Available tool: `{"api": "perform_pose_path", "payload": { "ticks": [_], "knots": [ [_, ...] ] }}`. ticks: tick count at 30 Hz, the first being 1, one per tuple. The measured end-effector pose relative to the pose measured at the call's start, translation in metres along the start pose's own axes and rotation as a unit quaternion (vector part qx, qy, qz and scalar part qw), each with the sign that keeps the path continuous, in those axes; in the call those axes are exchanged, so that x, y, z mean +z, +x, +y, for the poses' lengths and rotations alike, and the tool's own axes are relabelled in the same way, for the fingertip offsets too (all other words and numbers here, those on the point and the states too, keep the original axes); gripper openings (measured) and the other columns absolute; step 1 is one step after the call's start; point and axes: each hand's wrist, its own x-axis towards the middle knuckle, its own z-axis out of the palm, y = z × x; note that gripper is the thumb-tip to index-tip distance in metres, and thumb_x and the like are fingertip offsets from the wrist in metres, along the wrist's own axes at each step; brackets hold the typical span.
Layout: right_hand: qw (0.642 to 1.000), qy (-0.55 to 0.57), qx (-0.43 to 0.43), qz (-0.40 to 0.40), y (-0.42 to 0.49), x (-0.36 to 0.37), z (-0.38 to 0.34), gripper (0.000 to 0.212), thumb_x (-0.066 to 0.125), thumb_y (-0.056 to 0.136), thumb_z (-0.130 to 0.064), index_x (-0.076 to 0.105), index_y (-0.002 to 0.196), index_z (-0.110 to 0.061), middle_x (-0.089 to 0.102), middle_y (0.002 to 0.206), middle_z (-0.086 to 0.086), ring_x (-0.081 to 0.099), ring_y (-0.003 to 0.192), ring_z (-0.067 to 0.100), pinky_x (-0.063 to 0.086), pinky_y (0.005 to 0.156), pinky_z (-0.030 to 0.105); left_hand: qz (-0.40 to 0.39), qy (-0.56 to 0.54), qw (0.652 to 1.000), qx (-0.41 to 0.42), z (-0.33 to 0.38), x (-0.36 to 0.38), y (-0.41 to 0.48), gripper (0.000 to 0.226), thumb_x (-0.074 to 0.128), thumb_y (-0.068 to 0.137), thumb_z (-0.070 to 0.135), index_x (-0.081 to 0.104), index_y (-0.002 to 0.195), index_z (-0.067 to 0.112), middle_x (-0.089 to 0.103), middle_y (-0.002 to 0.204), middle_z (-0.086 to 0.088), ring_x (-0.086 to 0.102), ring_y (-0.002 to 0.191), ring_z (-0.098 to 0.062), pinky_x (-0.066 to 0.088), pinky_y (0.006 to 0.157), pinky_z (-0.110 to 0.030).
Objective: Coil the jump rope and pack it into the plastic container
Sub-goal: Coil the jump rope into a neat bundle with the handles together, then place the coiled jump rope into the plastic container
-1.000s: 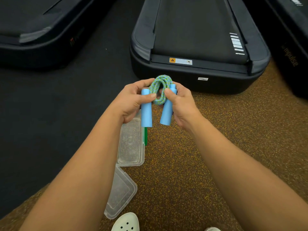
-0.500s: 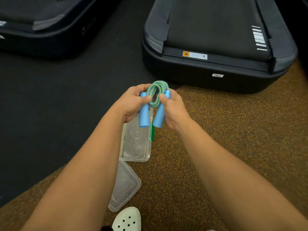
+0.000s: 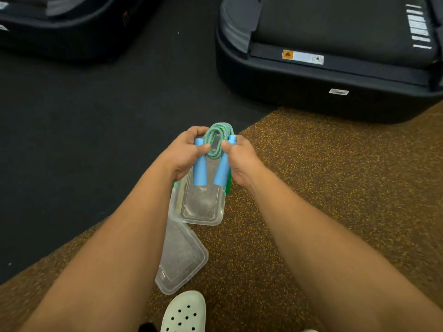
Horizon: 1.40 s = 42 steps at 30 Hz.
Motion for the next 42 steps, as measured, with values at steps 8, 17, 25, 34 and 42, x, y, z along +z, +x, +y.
{"api": "perform_pose_path", "payload": {
  "ticks": [8, 17, 25, 34, 42],
  "knots": [
    [0.999, -0.019, 0.043, -0.016, 0.016, 0.013, 0.033, 0.023, 0.046, 0.093, -0.001, 0.054, 0.115, -0.002, 0.060, 0.118, 0.028, 0.062, 0.100, 0.035, 0.049, 0.095, 0.054, 0.006, -0.045, 0.997, -0.062, -0.039, -0.011, 0.006, 0.038, 0.043, 0.091, -0.011, 0.051, 0.121, 0.010, 0.059, 0.114, -0.009, 0.060, 0.099, -0.019, 0.048, 0.094, -0.033],
    [0.990, -0.122, 0.070, -0.011, 0.045, 0.025, 0.071, 0.023, 0.052, 0.093, -0.007, 0.054, 0.116, -0.006, 0.063, 0.111, 0.018, 0.063, 0.098, 0.031, 0.053, 0.090, 0.048, 0.034, 0.026, 0.994, -0.102, -0.081, -0.026, 0.019, 0.040, 0.046, 0.089, -0.010, 0.051, 0.121, 0.013, 0.060, 0.111, -0.013, 0.059, 0.095, -0.020, 0.047, 0.093, -0.035],
    [0.934, -0.355, 0.043, 0.021, 0.071, 0.034, 0.095, 0.037, 0.055, 0.091, -0.012, 0.047, 0.126, -0.004, 0.060, 0.119, 0.020, 0.059, 0.107, 0.037, 0.052, 0.088, 0.041, 0.066, 0.180, 0.975, -0.110, -0.118, -0.023, 0.042, 0.048, 0.052, 0.084, -0.003, 0.053, 0.129, 0.013, 0.066, 0.114, -0.012, 0.062, 0.102, -0.026, 0.048, 0.096, -0.043],
    [0.919, -0.390, 0.066, 0.005, 0.090, 0.042, 0.112, 0.055, 0.055, 0.085, -0.002, 0.033, 0.136, 0.000, 0.050, 0.132, 0.023, 0.053, 0.118, 0.038, 0.047, 0.092, 0.039, 0.085, 0.271, 0.951, -0.118, -0.143, -0.015, 0.065, 0.048, 0.050, 0.083, -0.004, 0.053, 0.128, 0.010, 0.065, 0.114, -0.014, 0.061, 0.103, -0.030, 0.049, 0.089, -0.034],
    [0.909, -0.410, 0.078, 0.013, 0.103, 0.044, 0.121, 0.063, 0.065, 0.085, -0.012, 0.030, 0.137, -0.003, 0.046, 0.134, 0.023, 0.048, 0.123, 0.038, 0.044, 0.095, 0.039, 0.081, 0.341, 0.929, -0.121, -0.151, -0.014, 0.079, 0.048, 0.054, 0.081, 0.004, 0.053, 0.128, 0.012, 0.062, 0.117, -0.017, 0.060, 0.106, -0.033, 0.049, 0.091, -0.040]
  ]
}}
